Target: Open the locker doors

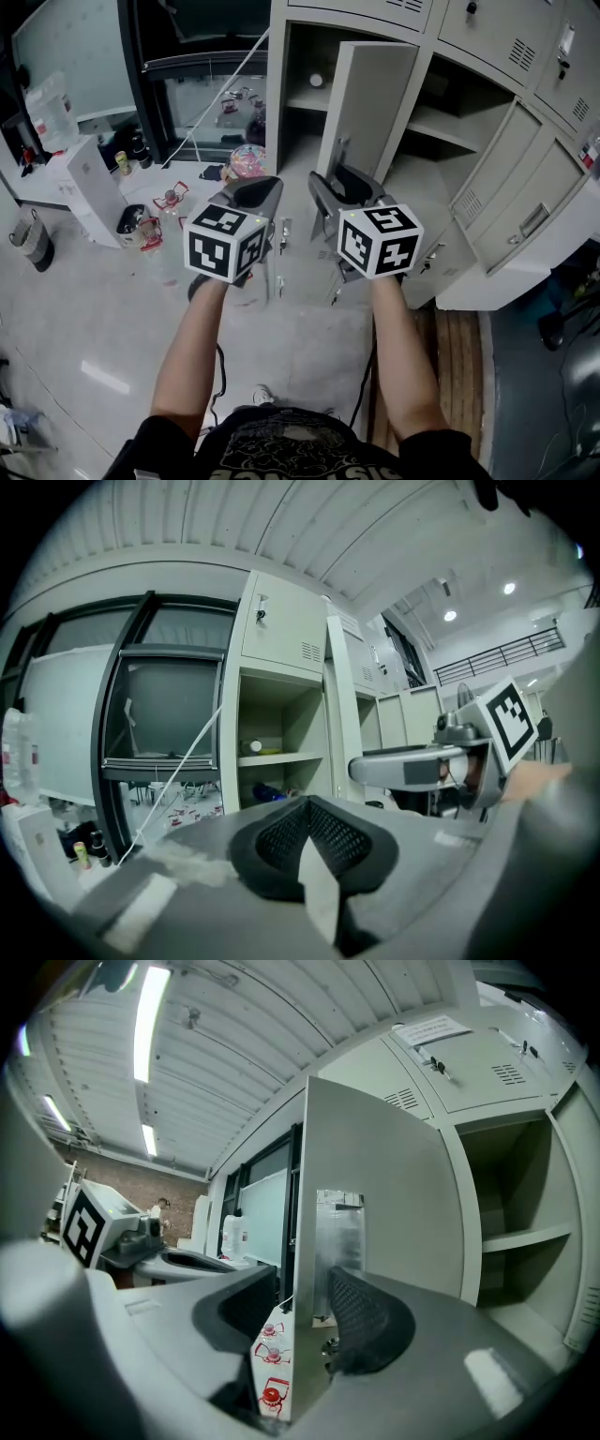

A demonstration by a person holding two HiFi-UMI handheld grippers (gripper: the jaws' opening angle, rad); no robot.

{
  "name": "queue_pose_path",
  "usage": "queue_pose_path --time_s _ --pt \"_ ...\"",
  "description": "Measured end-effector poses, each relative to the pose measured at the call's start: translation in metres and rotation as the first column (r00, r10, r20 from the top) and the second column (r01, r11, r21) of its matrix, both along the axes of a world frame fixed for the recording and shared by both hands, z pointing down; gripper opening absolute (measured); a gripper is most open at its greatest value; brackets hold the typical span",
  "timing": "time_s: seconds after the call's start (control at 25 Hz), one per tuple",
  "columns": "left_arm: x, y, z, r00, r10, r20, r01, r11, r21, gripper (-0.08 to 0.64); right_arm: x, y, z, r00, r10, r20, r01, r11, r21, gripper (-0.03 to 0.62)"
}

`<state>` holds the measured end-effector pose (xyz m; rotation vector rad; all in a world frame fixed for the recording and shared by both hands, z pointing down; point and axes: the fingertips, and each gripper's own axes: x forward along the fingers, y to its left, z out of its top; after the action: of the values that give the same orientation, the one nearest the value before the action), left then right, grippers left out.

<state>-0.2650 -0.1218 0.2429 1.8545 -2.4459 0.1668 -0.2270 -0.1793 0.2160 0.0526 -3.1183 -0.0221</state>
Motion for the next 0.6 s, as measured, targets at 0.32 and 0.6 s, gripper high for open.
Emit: queue_pose_path --time_s 0.32,0.6 --pt "0.041 -0.017 0.003 1.000 -0.030 -0.003 0.030 1.000 -0.006 0.003 0.038 -0.012 -0.001 0.999 -0.044 0.003 0.044 0.999 -0.008 0.169" --pt "0.074 -0.031 0.007 0.999 -0.032 -0.002 0.032 0.999 -0.022 0.003 0.068 -0.025 -0.001 0.998 -0.057 0.009 0.057 0.998 -0.016 0.169"
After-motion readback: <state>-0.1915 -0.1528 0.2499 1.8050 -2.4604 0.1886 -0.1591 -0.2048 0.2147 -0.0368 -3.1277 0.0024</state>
